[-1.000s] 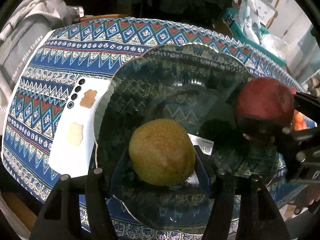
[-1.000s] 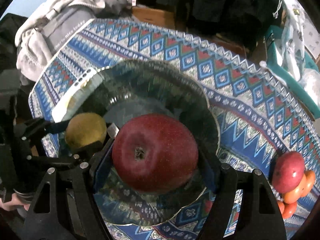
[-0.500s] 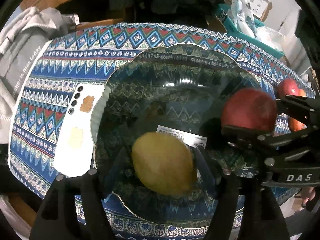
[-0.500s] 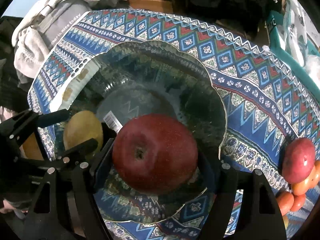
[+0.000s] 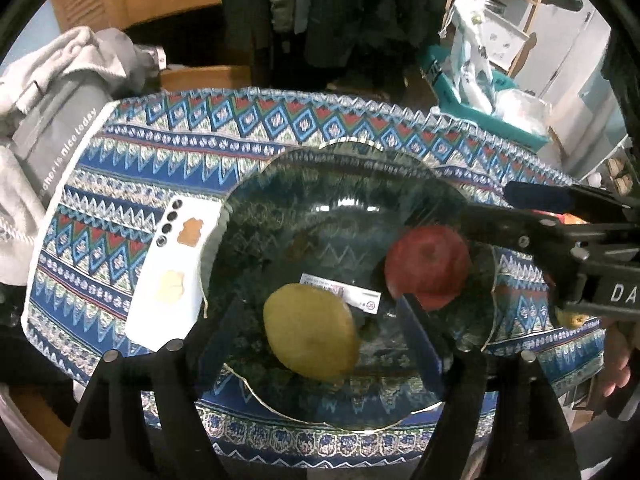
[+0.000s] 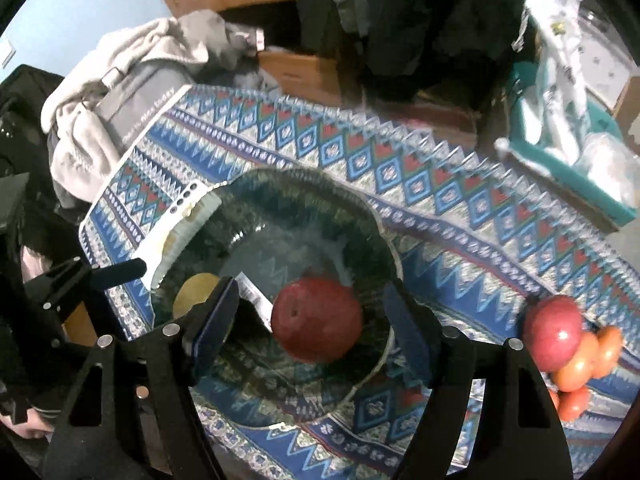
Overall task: Organize fruits
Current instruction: 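Lower the pear into the glass bowl and open the left tool while the right tool releases the apple there, then withdraw both tools from the bowl back toward the remaining fruit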
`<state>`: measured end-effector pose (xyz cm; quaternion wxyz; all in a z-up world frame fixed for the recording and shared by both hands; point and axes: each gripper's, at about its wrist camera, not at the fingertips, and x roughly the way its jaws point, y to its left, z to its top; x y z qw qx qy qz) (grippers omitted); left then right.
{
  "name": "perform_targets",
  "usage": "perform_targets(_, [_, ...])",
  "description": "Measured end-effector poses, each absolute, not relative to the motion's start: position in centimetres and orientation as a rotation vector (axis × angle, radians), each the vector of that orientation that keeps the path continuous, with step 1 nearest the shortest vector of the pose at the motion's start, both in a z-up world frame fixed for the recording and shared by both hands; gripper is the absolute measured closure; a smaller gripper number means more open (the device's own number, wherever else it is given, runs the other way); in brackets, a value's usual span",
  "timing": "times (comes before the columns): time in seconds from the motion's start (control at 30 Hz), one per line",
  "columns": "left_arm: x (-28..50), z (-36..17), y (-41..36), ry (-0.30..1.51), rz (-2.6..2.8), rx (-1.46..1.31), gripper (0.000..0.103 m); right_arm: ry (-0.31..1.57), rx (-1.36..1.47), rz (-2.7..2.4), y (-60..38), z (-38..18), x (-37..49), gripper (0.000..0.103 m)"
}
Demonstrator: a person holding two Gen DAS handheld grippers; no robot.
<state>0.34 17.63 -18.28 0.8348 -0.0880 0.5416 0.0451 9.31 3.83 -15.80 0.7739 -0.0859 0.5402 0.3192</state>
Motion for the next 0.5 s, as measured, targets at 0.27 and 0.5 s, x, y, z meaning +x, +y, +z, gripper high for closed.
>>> perform_targets(0.27, [-0.2, -15.0, 16.5, 1.086, 0.088, -0.174, 0.022, 1.056, -0.23, 0.64, 1.3, -11.7, 8.3, 0.022])
perform_targets(0.5, [0.5, -13.6, 14.5, 1.067, 0.07, -0.149, 0.017, 1.007, -0.225, 0.612, -1.2, -9.5, 7.4, 0.018])
